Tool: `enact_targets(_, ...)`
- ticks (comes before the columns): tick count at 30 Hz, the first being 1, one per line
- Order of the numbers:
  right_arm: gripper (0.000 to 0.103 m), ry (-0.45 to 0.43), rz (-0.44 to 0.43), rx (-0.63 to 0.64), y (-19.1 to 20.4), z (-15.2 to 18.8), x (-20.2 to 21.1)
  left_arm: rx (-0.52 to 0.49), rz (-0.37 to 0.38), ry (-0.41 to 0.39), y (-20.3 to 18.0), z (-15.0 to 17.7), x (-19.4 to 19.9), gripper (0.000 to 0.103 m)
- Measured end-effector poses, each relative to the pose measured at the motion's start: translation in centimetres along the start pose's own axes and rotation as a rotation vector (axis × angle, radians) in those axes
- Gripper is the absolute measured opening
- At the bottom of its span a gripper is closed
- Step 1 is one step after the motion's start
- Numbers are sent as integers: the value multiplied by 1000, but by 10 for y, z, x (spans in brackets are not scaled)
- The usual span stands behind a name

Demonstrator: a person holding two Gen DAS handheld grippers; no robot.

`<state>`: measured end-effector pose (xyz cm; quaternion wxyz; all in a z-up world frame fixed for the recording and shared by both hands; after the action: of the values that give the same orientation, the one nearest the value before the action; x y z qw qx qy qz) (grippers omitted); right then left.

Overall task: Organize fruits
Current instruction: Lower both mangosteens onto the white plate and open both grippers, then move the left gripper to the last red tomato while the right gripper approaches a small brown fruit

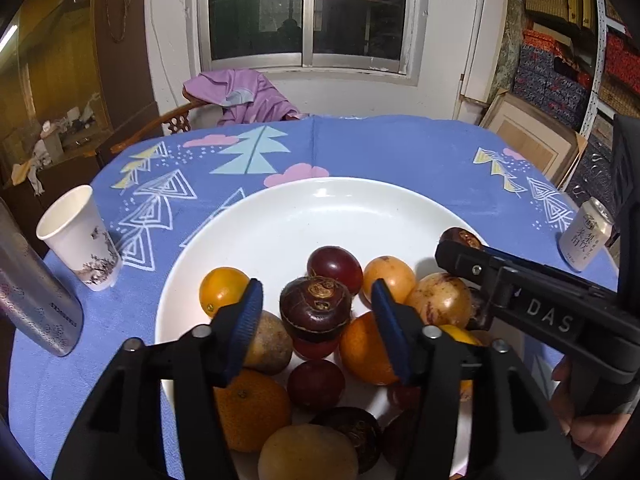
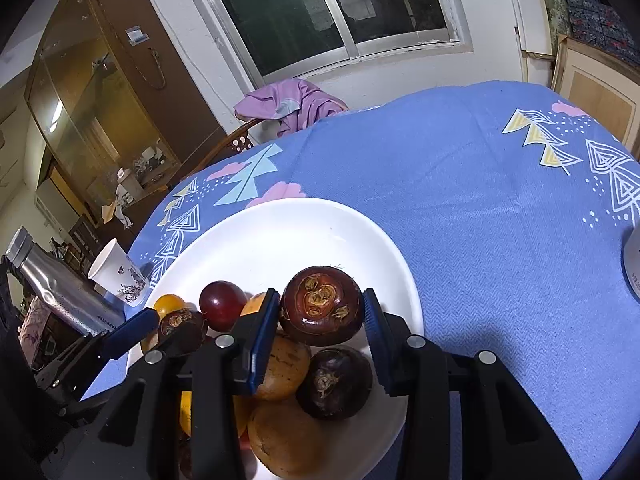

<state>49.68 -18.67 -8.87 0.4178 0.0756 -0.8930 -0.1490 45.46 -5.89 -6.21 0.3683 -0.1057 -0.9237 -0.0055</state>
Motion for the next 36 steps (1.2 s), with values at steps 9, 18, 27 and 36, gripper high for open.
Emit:
enact_targets(9,44,-17,-8,-9,-3,-4,7,-39,-60,-68,-1,-8,13,79)
enact_targets(18,44,-39,-22,-5,1,-9,17,-43,-88,-109,1,-14,24,87)
enact_targets(27,51,-74,-53,-16,9,-10,50,-1,-77,-140,4,-16,55,95)
enact_targets(36,53,-27,-132,75,17,38,115,-113,123,-9,-36,84,109,95)
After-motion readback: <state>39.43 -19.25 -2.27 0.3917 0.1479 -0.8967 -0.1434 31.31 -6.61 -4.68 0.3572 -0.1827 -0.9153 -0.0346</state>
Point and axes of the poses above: each gripper's, at about its wrist camera, not at the fingertips, and x roughly against the way its jaws point, y to its left, z to its underside, the point moved 8 cm from there along -x, roughly the way its jaws point, and after that the axes turned 5 degrees about z, right-handed, at the moved point
